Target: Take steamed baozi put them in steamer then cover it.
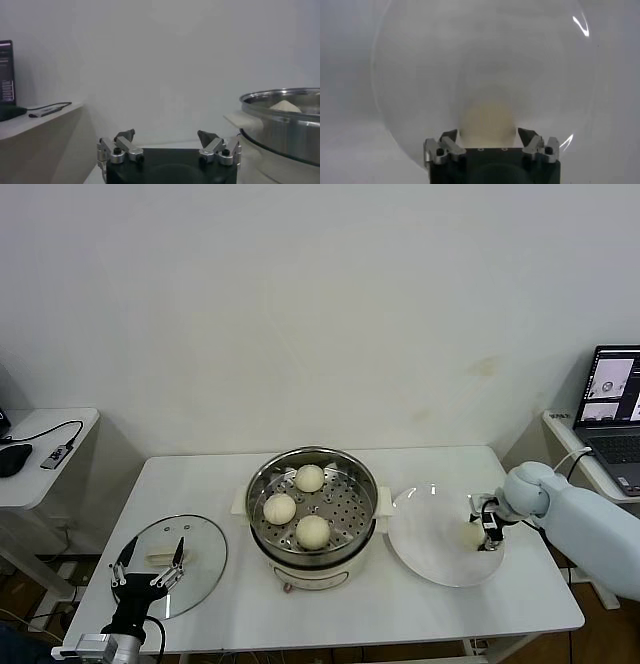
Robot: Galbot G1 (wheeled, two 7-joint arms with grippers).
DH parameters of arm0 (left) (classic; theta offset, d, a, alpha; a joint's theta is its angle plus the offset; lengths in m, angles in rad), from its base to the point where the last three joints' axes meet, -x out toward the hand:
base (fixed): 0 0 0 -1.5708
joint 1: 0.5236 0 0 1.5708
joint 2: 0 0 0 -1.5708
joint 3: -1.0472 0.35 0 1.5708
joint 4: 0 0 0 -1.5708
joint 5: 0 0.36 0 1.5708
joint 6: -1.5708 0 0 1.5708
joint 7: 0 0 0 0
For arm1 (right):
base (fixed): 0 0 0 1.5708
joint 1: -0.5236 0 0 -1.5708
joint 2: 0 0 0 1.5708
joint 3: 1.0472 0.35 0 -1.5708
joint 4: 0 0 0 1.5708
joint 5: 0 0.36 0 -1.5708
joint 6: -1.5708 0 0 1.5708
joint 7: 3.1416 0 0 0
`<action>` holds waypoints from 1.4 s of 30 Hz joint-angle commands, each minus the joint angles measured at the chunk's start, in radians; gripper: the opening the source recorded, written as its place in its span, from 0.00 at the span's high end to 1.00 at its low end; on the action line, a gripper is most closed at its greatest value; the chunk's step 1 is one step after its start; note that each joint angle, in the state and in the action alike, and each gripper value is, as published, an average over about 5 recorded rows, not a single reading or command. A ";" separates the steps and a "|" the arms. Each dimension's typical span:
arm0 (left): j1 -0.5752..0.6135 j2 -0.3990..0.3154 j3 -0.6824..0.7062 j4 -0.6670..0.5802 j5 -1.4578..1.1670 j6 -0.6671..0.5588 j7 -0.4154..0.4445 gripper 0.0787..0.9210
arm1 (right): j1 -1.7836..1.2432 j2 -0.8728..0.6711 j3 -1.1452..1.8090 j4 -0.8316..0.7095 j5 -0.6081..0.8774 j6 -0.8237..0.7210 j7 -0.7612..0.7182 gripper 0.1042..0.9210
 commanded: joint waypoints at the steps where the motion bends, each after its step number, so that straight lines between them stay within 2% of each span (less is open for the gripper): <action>1: 0.001 0.001 -0.001 -0.001 0.000 -0.001 0.000 0.12 | -0.005 0.008 0.007 -0.008 -0.008 0.001 -0.004 0.37; 6: 0.004 0.003 -0.006 -0.005 0.000 -0.001 0.000 0.12 | 0.017 -0.004 0.008 0.013 0.013 -0.004 -0.012 0.39; 13: 0.002 0.006 -0.007 -0.009 0.000 0.001 0.000 0.12 | 0.111 -0.078 -0.042 0.123 0.145 -0.052 -0.041 0.39; 21: -0.009 0.002 0.005 -0.012 0.007 0.004 0.000 0.12 | 0.451 -0.119 -0.258 0.221 0.328 -0.132 -0.044 0.39; 29: -0.018 0.002 0.014 -0.012 0.017 0.004 -0.002 0.12 | 0.813 0.004 -0.511 0.304 0.509 -0.236 -0.010 0.38; 42: -0.015 0.001 0.007 -0.004 0.014 0.002 -0.004 0.12 | 0.879 0.304 -0.591 0.305 0.778 -0.454 0.135 0.37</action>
